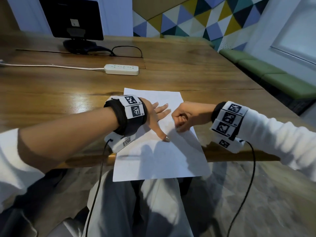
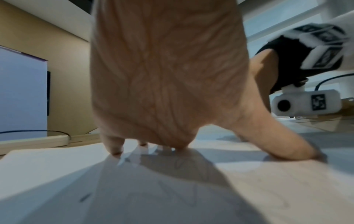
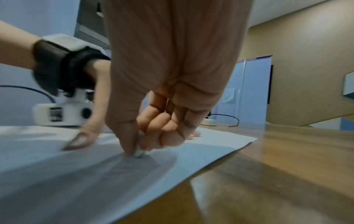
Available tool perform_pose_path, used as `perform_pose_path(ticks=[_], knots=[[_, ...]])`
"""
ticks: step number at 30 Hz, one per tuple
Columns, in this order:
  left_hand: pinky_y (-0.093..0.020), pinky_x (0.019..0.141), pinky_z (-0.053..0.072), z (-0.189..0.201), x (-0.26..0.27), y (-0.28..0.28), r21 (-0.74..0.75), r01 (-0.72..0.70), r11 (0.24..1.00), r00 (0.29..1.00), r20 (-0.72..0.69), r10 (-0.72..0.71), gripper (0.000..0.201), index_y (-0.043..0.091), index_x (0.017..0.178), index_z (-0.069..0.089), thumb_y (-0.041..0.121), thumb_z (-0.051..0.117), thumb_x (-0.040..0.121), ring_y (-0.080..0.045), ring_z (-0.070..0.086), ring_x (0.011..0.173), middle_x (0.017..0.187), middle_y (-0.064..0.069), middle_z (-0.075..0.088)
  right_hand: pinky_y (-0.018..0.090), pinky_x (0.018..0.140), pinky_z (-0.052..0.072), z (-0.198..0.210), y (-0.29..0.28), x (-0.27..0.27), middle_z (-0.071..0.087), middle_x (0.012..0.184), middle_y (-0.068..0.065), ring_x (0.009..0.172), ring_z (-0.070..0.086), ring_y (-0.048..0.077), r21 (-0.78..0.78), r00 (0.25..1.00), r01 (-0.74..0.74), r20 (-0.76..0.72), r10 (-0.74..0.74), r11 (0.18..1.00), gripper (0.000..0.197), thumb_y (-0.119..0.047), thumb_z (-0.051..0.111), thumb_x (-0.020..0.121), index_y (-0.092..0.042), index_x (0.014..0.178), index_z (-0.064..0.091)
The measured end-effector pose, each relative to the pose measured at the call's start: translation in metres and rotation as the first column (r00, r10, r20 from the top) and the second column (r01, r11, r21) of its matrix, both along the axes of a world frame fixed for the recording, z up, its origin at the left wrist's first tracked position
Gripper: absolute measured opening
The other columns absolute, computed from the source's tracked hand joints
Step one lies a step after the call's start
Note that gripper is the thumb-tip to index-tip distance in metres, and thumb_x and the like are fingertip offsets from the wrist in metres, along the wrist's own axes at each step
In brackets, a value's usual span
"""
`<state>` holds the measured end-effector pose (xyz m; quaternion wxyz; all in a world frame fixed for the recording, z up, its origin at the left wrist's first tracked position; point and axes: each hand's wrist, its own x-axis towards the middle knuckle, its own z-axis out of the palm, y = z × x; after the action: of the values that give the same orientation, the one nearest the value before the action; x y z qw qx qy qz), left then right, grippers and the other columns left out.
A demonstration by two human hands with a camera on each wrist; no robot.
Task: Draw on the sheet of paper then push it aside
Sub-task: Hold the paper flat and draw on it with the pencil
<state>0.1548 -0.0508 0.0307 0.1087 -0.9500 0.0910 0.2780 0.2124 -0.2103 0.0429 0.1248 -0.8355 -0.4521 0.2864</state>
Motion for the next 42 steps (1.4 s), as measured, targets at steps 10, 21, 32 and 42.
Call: perform_pose_path(ticks=[10,21,32,42], knots=[[-0.053,0.117,-0.004,0.003,-0.003,0.002,0.003,-0.002,1.000,1.000,-0.014,0.002,0.120,0.029,0.147,-0.021,0.086,0.046,0.066,-0.017,-0.020,0.145,0.155,0.012,-0.026,0.017,0.058,0.050,0.003,0.005,0.000,0.064,0.065,-0.002,0.057,0.059,0.005,-0.032,0.999,-0.009,0.034,0.010,0.999,0.012,-0.011,0.072,0.080,-0.015,0.073,0.064],[-0.053,0.117,0.000,0.002,-0.001,0.000,0.017,0.014,1.000,1.000,-0.006,-0.014,0.118,0.032,0.147,-0.022,0.086,0.047,0.067,-0.019,-0.017,0.145,0.156,0.011,-0.022,0.018,0.057,0.049,0.002,0.012,0.006,0.063,0.061,-0.004,0.052,0.059,0.000,0.032,0.998,0.032,0.060,-0.033,0.999,0.009,-0.005,0.072,0.078,-0.010,0.076,0.064],[-0.055,0.116,-0.001,0.003,-0.002,-0.001,0.000,-0.015,1.000,1.000,-0.008,0.015,0.110,0.036,0.148,-0.014,0.086,0.044,0.069,-0.020,-0.013,0.146,0.158,0.013,-0.013,0.023,0.061,0.050,0.001,0.020,0.005,0.063,0.063,0.001,0.057,0.060,0.009,0.064,0.996,0.051,0.070,-0.055,0.997,0.013,-0.003,0.071,0.078,-0.012,0.074,0.063],[-0.053,0.116,-0.001,0.000,-0.004,0.000,-0.059,-0.054,0.997,0.999,0.001,0.054,0.105,0.039,0.149,-0.010,0.084,0.043,0.071,-0.021,-0.010,0.147,0.157,0.016,-0.007,0.022,0.059,0.049,0.000,0.024,0.002,0.063,0.065,0.002,0.058,0.059,0.010,0.058,0.995,0.031,0.095,-0.036,0.998,0.015,-0.002,0.071,0.076,-0.013,0.072,0.062]])
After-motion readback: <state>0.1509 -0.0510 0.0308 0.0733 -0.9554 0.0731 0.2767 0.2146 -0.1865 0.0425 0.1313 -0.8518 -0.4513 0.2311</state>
